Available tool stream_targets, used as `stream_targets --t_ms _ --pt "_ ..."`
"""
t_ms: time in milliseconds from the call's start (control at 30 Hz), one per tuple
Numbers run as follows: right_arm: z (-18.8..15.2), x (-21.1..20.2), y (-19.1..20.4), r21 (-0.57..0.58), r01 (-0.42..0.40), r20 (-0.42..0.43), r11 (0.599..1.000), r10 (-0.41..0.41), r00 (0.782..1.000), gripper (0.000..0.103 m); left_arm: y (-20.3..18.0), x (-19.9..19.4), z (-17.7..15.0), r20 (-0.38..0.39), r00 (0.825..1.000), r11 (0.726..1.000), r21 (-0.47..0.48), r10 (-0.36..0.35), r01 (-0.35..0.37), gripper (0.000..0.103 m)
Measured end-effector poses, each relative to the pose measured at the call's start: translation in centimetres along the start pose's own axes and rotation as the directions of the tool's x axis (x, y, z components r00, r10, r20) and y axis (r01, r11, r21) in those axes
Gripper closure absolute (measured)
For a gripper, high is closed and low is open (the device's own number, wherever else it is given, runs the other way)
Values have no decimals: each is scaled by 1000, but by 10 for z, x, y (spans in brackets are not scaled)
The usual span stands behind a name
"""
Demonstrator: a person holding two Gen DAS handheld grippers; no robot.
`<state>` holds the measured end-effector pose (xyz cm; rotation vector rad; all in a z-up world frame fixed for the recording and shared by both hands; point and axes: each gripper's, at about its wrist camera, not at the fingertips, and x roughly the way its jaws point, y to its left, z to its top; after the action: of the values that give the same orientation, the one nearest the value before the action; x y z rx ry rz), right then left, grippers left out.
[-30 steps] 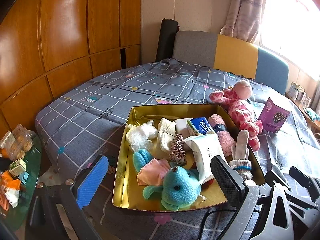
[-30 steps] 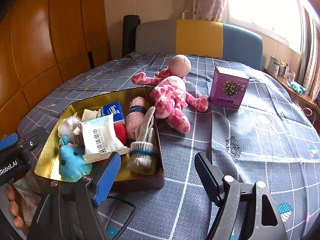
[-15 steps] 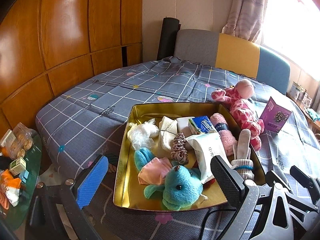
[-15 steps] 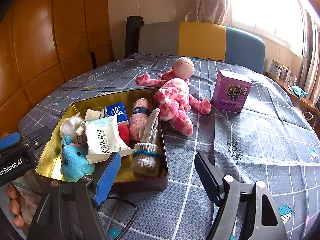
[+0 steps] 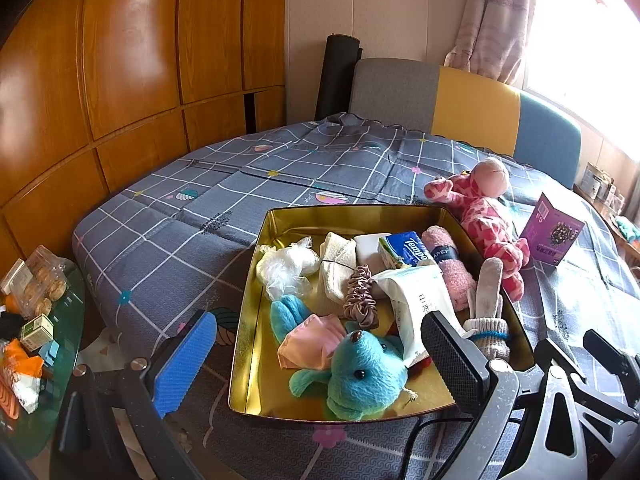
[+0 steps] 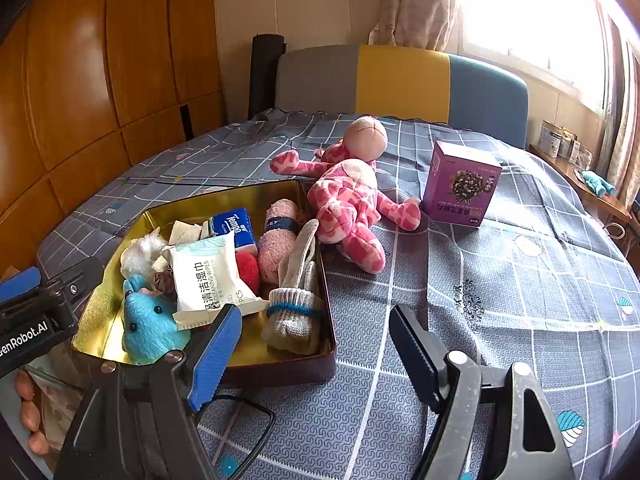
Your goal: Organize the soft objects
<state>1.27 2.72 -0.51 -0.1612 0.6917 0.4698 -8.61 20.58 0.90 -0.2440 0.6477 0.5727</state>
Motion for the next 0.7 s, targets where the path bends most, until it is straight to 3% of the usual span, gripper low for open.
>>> stream_targets --t_ms 700 --pt "1 -3 0 7 1 11 1000 -1 1000 25 0 -1 0 0 1000 1000 1 0 0 0"
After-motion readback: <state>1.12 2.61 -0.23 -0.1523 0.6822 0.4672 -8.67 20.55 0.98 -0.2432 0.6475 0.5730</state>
